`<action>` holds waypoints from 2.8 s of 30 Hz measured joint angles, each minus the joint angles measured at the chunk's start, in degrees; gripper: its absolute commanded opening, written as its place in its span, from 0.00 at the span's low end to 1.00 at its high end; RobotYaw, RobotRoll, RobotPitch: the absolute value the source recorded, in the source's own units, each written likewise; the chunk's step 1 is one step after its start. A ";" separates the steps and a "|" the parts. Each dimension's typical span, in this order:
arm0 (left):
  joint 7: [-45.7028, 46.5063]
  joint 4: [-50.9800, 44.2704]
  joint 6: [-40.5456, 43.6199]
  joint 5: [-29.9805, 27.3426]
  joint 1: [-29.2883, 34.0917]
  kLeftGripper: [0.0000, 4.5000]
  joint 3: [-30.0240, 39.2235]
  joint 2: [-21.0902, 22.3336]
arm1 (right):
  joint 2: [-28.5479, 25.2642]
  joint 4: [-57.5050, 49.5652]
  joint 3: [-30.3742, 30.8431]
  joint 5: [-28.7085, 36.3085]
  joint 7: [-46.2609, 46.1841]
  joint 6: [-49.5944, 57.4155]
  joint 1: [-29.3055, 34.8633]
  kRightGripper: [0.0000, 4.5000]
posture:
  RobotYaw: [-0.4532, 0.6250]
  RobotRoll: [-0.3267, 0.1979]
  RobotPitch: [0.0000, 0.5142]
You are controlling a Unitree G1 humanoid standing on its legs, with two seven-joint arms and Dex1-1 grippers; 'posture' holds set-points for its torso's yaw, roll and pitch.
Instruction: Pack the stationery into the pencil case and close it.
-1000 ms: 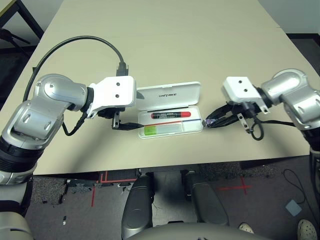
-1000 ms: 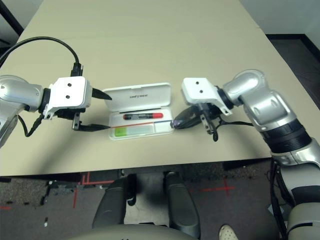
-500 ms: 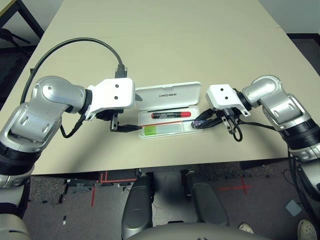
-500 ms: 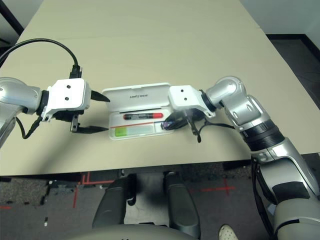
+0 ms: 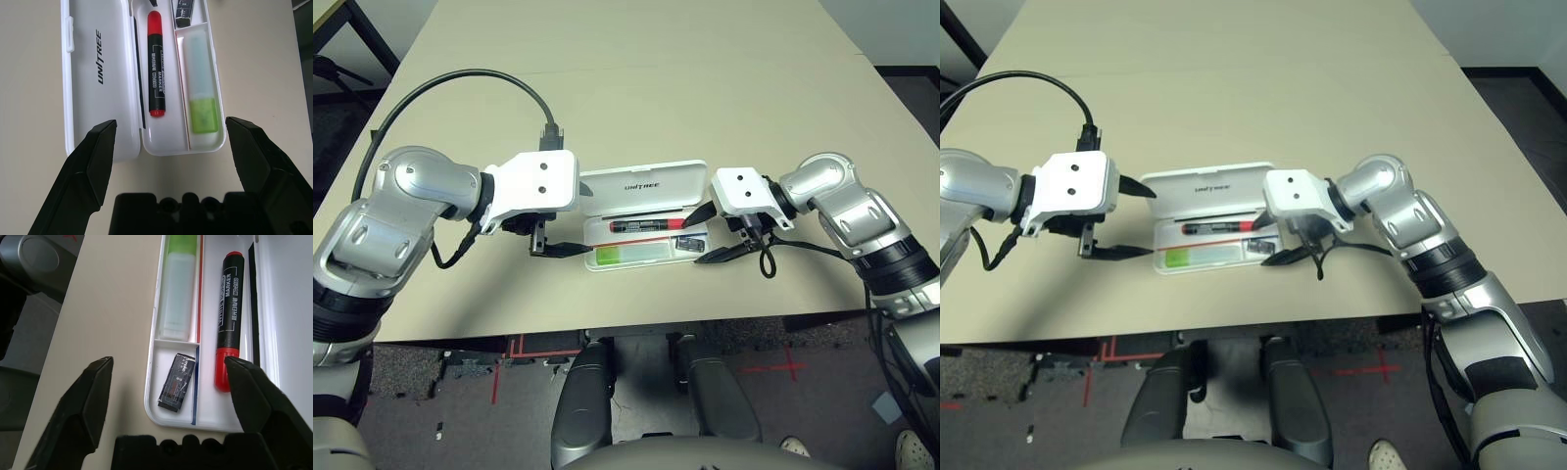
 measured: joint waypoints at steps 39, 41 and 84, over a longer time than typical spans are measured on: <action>8.64 35.01 -13.07 10.47 -6.48 0.02 0.34 -13.11 | -23.11 -9.05 -17.59 17.25 2.79 21.48 7.10 1.00 | 0.40 0.62 0.38; 8.91 36.55 -14.05 10.72 -7.34 0.01 -0.59 -15.54 | -23.05 -9.02 -17.59 17.15 2.54 21.32 7.12 1.00 | 0.39 0.62 0.38; 0.92 19.45 -9.77 8.46 1.23 0.01 -6.20 -18.94 | -22.63 -8.74 -16.44 14.79 1.21 18.67 8.41 1.00 | 0.39 0.62 0.38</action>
